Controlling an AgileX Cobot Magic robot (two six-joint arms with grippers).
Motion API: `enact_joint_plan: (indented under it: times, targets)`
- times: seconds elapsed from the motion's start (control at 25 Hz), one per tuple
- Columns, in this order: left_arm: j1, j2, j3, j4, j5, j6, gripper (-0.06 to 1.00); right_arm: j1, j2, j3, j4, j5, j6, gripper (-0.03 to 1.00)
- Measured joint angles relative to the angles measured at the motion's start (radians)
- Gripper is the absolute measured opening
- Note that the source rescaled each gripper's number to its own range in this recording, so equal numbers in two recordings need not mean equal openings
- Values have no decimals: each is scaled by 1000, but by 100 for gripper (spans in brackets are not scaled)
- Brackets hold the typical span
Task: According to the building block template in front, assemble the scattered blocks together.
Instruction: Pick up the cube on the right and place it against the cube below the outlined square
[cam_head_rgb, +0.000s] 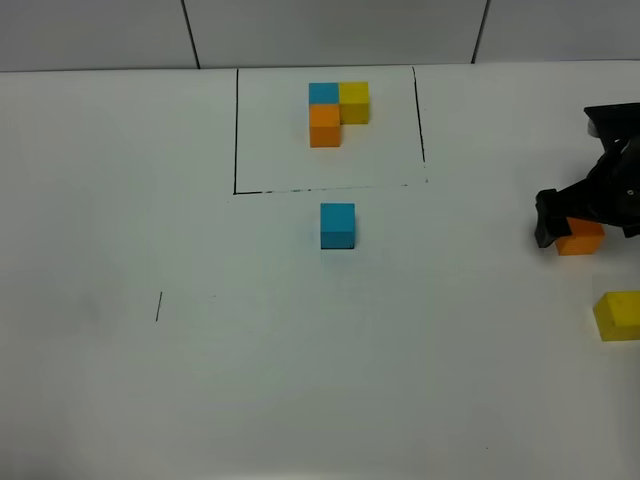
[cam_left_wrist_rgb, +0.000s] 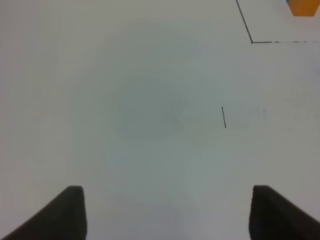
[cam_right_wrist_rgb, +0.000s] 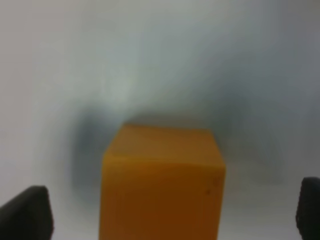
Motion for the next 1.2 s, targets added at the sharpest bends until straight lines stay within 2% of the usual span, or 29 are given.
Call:
enact_joint_plan:
  times: [0.24,0.44,0.6,0.88,0.96,1.0,1.2]
  targets:
    - [0,0,0,0,0,0,47,0,17,-1,-1,-20,0,99]
    - [0,0,0,0,0,1,47,0,18,-1,-6,-27,-2,89]
    - [0,0,0,0,0,0,47,0,18,-1,-8,-27,-3,70]
    - [0,0,0,0,0,0,47,0,18,-1,-8,-30,-3,23]
    - [0,0,0,0,0,0,47,0,18,-1,-8,-30,-3,5]
    - [0,0,0,0,0,0,47,0,18,-1,-8,-31,-3,0]
    - [0,0,0,0,0,0,47,0,18,-1,-3,-39,-3,0]
